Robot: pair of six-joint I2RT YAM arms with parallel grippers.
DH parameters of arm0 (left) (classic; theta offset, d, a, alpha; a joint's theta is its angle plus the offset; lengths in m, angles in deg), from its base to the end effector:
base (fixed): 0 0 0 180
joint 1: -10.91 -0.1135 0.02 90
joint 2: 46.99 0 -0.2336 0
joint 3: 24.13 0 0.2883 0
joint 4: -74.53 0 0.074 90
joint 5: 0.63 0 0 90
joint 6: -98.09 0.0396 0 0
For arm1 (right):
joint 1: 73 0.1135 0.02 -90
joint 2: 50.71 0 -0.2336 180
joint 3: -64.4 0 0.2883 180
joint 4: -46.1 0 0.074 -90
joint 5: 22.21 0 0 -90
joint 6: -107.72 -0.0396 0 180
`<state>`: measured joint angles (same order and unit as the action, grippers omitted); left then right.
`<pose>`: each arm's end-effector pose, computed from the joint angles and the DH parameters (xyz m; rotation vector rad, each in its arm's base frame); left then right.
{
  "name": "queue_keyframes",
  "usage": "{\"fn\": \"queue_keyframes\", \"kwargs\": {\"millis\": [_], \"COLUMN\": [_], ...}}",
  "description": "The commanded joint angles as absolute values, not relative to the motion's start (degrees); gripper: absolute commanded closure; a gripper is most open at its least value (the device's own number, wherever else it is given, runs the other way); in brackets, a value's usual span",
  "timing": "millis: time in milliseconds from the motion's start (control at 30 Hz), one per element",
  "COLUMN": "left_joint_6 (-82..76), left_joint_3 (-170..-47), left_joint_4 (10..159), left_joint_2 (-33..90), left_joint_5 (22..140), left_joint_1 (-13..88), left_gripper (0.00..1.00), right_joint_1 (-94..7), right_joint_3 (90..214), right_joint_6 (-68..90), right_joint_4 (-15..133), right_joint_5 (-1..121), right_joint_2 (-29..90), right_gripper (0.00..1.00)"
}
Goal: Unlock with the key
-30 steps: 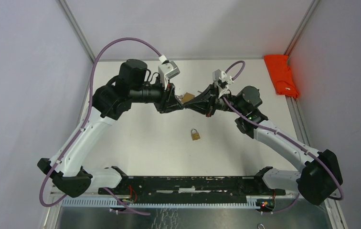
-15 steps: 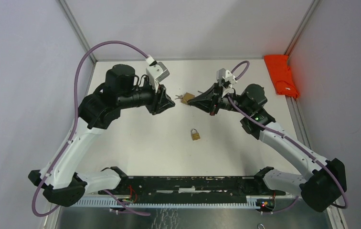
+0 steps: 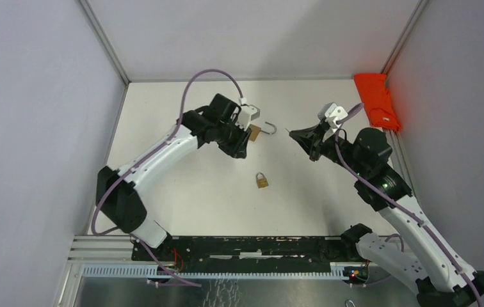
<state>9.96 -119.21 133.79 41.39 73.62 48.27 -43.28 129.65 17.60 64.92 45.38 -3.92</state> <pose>0.2859 -0.2318 0.2916 0.9637 2.3499 -0.5962 0.2045 0.1341 0.3744 -0.7096 1.4589 0.7120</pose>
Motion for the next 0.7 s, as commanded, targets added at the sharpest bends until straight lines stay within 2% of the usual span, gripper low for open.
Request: {"fn": "queue_keyframes", "kwargs": {"millis": [0, 167, 267, 433, 500, 600, 633, 667], "left_joint_6": [4.7, 2.1, 1.8, 2.3, 2.3, 1.6, 1.3, 1.0], "left_joint_3": [-117.6, -117.6, -117.8, -118.1, -117.2, -116.8, -117.2, -117.7], "left_joint_4": [128.2, 126.3, 124.7, 123.6, 122.2, 120.1, 120.1, 120.3], "left_joint_2": [45.4, 52.9, 57.5, 63.0, 63.9, 65.5, 66.3, 67.0], "left_joint_5": [70.0, 70.9, 75.5, 82.6, 84.6, 84.6, 84.4, 84.3], "left_joint_1": [48.8, 49.9, 51.7, 55.2, 56.7, 57.8, 58.0, 58.2], "left_gripper": [0.63, 0.57, 0.51, 0.51, 0.46, 0.47, 0.5, 0.59], "right_joint_1": [-43.5, -43.7, -43.6, -43.7, -43.7, -43.7, -43.7, -43.7], "right_joint_3": [127.9, 124.4, 123.2, 121.7, 121.2, 120.6, 120.5, 120.5], "right_joint_6": [19.8, 19.8, 19.3, 18.5, 18.0, 17.8, 17.8, 17.8], "right_joint_4": [75.6, 77.4, 77.3, 77.4, 77.3, 77.1, 77.2, 77.2], "right_joint_5": [57.6, 60.2, 60.3, 59.7, 59.2, 59.0, 59.1, 59.3], "right_joint_2": [-6.2, -9.0, -10.2, -11.4, -11.9, -12.6, -12.7, -12.8], "right_gripper": [1.0, 1.0, 1.0, 1.0, 1.0, 1.0, 1.0, 1.0]}}
